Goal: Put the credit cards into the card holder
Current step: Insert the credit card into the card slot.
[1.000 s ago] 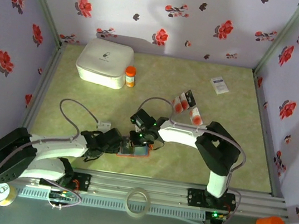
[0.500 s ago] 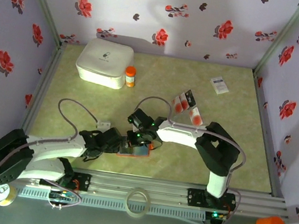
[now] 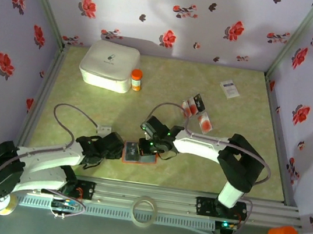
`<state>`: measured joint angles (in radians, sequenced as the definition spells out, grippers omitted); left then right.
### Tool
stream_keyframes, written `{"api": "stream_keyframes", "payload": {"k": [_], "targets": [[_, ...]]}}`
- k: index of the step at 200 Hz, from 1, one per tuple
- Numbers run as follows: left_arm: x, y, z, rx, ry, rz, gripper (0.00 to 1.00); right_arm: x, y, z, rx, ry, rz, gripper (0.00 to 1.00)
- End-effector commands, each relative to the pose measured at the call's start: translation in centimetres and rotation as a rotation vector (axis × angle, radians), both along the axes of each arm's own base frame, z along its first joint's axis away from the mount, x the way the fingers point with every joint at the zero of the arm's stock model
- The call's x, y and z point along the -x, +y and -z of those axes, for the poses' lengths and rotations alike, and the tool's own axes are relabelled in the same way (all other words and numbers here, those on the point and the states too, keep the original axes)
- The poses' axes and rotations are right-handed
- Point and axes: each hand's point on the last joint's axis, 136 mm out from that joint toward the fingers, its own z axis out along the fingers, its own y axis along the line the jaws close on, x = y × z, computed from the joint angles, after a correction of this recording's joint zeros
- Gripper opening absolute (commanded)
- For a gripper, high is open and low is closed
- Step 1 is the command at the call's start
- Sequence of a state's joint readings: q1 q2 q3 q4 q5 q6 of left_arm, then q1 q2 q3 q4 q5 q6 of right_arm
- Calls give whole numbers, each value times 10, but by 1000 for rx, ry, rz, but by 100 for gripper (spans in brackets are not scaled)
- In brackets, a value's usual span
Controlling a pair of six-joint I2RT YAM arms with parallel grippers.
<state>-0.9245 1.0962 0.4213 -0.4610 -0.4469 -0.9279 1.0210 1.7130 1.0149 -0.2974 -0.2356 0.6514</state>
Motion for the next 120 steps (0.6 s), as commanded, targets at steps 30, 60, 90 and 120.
{"api": "stream_keyframes", "payload": {"k": [30, 60, 90, 120], "targets": [[-1, -4, 9, -43, 43, 29, 100, 1, 8, 6, -23, 4, 20, 2], [-4, -9, 12, -50, 53, 44, 100, 3, 10, 11, -17, 13, 17, 2], [-4, -12, 15, -53, 66, 53, 100, 6, 10, 21, 3, 23, 12, 1], [-3, -14, 20, -52, 76, 58, 100, 8, 13, 26, 4, 37, 9, 1]]}}
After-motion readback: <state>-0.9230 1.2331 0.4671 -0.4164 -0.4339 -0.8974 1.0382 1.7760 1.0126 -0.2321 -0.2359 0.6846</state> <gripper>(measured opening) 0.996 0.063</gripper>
